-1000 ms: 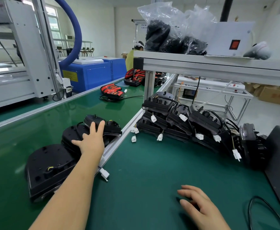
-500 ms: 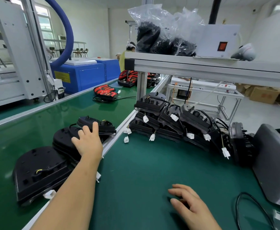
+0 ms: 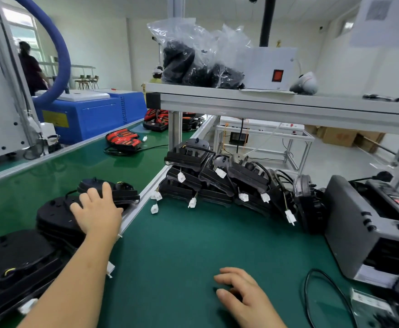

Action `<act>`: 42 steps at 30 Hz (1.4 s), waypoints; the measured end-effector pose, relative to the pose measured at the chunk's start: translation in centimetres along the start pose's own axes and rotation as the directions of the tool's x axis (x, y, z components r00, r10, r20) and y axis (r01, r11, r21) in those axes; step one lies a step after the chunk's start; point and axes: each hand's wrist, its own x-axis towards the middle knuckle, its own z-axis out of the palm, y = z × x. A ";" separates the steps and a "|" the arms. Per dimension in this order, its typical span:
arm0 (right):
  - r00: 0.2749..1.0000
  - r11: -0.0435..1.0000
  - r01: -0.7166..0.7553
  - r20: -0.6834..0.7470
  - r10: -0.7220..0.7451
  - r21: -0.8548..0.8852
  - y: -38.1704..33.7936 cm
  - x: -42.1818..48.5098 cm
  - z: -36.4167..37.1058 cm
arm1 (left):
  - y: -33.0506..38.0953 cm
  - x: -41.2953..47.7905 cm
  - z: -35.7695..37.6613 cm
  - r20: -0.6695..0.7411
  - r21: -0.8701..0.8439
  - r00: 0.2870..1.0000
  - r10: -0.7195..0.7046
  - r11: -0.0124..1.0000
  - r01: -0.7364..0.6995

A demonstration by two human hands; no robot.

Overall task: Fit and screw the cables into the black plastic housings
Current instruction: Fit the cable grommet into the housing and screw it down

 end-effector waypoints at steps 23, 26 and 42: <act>0.933 0.469 -0.234 -0.332 -0.138 -0.852 -2.7 19.6 -13.7 | 15.2 -14.6 -1.5 -0.002 -0.594 0.830 0.558 0.667 -0.450; 0.926 0.415 -0.233 -0.331 -0.183 -0.880 -2.4 19.7 -13.5 | 15.0 -14.8 -1.3 -0.010 -0.585 0.828 0.561 0.668 -0.460; 0.919 0.581 -0.058 -0.271 -0.287 -0.812 -6.2 6.6 -13.1 | 13.6 -12.8 -6.1 0.369 -0.921 0.842 0.394 0.032 0.389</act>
